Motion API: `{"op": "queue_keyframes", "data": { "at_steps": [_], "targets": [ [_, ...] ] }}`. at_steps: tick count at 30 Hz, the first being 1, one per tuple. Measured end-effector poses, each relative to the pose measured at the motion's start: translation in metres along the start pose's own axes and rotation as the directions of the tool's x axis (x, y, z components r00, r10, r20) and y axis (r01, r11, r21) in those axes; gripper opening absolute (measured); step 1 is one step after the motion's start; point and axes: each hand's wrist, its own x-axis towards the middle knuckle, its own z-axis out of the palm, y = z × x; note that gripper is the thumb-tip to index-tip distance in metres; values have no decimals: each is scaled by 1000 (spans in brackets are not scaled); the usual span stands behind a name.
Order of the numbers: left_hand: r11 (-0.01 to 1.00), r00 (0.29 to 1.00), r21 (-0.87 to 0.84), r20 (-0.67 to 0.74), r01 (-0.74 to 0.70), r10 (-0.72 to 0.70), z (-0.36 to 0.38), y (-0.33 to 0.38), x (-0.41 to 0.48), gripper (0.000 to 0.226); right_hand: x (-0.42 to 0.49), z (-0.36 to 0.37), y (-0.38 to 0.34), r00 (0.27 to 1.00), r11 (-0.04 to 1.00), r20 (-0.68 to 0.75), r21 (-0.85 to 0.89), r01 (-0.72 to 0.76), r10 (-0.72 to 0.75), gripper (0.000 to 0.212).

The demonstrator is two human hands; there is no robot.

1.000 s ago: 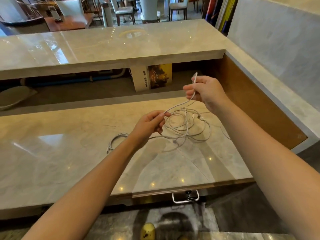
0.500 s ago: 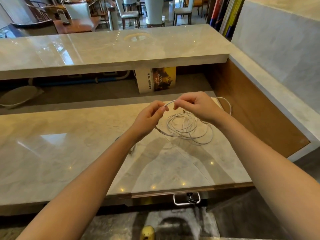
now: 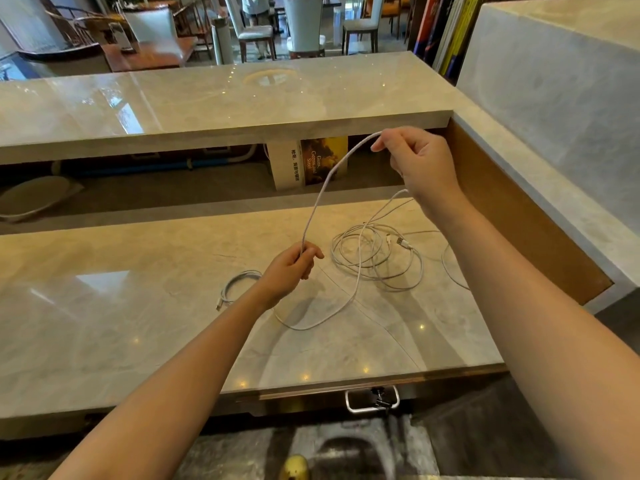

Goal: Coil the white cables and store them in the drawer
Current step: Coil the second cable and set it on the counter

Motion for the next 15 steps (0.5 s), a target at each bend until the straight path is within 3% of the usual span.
{"op": "queue_keyframes", "data": {
  "at_steps": [3, 6, 10, 12, 15],
  "targets": [
    [972, 999, -232, 15, 38, -36, -4, 18, 1, 32, -1, 2, 14, 998, 973, 55, -232, -6, 19, 31],
    [874, 999, -486, 41, 12, 9, -12, 36, 0, 35, -12, 10, 35, 981, 899, 153, -437, -39, 117, 36],
    [699, 993, -713, 22, -64, 113, -21, 57, 2, 27, -45, 25, 62, 882, 678, 355, -733, 56, 310, 35],
    [771, 990, -628, 5, -105, 139, -20, 62, 5, 26, -63, 36, 60, 801, 619, 473, -767, 169, 367, 33],
    [967, 989, -216, 36, -133, 144, -6, 62, 4, 26, -80, 53, 42, 718, 594, 634, -706, 387, 286, 32]
  ]
}}
